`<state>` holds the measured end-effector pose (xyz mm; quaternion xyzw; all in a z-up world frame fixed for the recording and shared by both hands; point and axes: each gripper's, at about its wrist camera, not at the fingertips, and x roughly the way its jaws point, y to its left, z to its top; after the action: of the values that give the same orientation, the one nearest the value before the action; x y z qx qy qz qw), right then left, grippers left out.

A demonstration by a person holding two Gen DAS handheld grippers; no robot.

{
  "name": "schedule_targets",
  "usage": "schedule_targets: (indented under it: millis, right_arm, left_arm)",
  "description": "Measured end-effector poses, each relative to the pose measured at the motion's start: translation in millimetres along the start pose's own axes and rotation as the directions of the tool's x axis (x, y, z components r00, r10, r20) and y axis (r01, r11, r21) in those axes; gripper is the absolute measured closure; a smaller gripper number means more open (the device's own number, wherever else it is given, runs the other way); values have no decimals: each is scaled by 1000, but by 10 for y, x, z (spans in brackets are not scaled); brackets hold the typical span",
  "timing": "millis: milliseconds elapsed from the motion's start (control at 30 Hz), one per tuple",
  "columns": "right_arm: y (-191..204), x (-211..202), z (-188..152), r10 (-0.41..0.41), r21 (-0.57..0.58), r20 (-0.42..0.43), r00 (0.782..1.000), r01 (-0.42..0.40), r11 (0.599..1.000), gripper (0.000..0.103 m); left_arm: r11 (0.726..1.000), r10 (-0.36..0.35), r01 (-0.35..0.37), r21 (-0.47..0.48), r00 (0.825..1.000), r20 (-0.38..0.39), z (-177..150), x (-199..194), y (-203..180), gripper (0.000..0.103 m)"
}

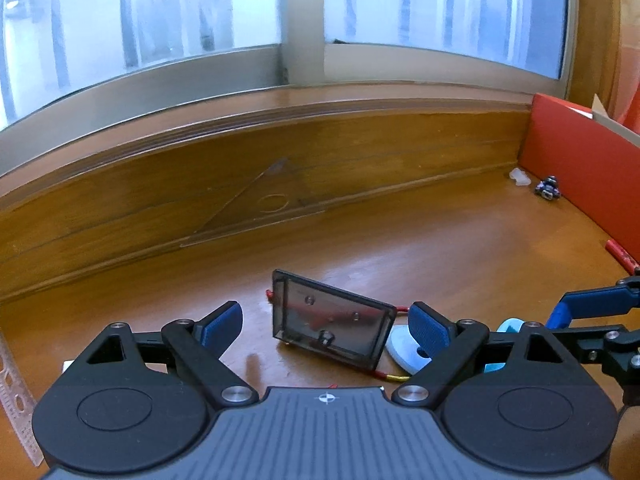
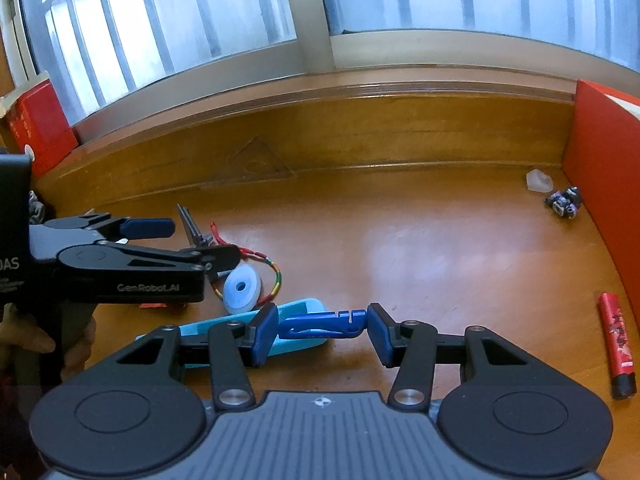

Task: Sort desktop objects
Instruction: 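Lift the black bracket and blue clip and hold them above the desk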

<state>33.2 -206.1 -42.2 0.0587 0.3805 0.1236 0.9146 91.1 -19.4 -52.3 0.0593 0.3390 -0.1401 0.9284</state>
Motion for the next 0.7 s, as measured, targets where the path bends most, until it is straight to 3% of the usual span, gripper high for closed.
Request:
schedule_targets:
  millis: [367, 467, 567, 700]
  right_arm:
    - [10, 27, -23, 9, -3, -9, 1000, -9, 1000, 51]
    - [4, 35, -21, 12, -6, -11, 1000, -12, 1000, 51]
    - [-1, 36, -20, 14, -8, -13, 1000, -14, 1000, 51]
    - [-11, 37, -21, 16, -10, -11, 1000, -16, 1000, 51]
  left_arm:
    - [1000, -15, 15, -15, 1000, -2, -4, 37, 11, 17]
    - [1000, -18, 18, -24, 1000, -6, -5, 47, 24, 25]
    - [999, -18, 17, -27, 1000, -18, -8, 56, 33, 40]
    - [999, -16, 15, -42, 1000, -9, 4, 22, 45, 41]
